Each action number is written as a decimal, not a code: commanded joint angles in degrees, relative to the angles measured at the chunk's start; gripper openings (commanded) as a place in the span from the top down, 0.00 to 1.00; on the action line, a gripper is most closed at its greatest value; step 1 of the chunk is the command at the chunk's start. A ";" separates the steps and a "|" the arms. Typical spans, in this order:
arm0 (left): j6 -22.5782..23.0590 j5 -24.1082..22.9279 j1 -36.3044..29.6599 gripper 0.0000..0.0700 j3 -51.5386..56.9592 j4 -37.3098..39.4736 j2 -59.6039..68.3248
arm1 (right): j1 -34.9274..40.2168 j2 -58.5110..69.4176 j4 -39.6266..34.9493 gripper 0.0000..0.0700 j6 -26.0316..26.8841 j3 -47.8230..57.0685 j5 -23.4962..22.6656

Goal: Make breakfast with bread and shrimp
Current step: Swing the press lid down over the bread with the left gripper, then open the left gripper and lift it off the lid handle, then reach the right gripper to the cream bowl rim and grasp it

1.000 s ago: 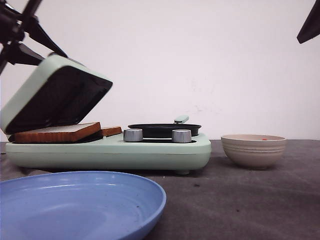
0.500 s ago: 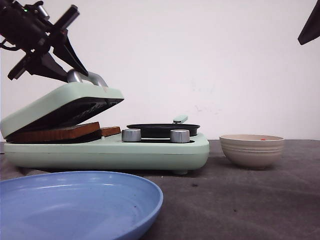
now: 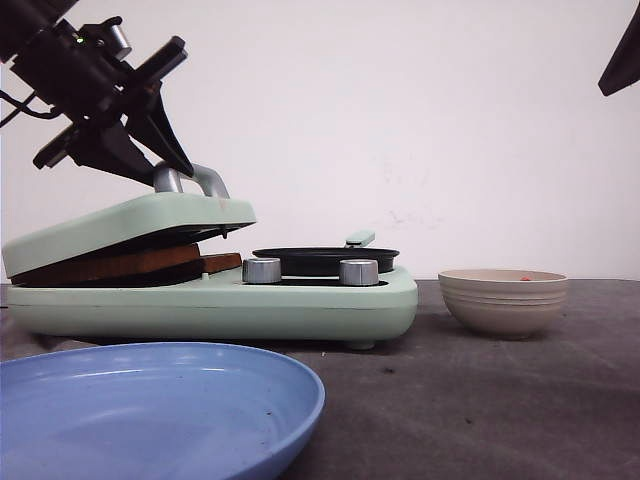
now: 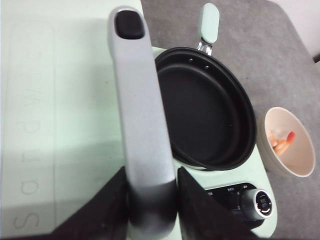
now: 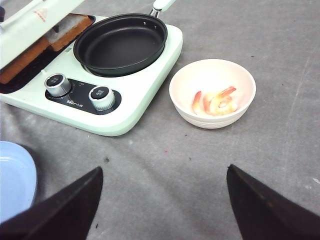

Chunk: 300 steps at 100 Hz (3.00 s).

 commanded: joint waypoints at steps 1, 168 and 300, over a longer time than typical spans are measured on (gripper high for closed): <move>2.43 -4.26 0.87 0.98 -0.44 -3.98 2.64 | 0.42 0.20 0.31 0.32 0.79 0.20 -0.20; 5.42 -1.73 0.72 0.26 18.43 -11.63 -10.29 | 0.42 0.17 -1.40 0.32 0.76 0.20 -0.15; 5.25 -15.06 0.72 0.38 -26.27 -15.47 -75.03 | -11.39 31.98 -8.48 0.31 0.20 25.73 -10.58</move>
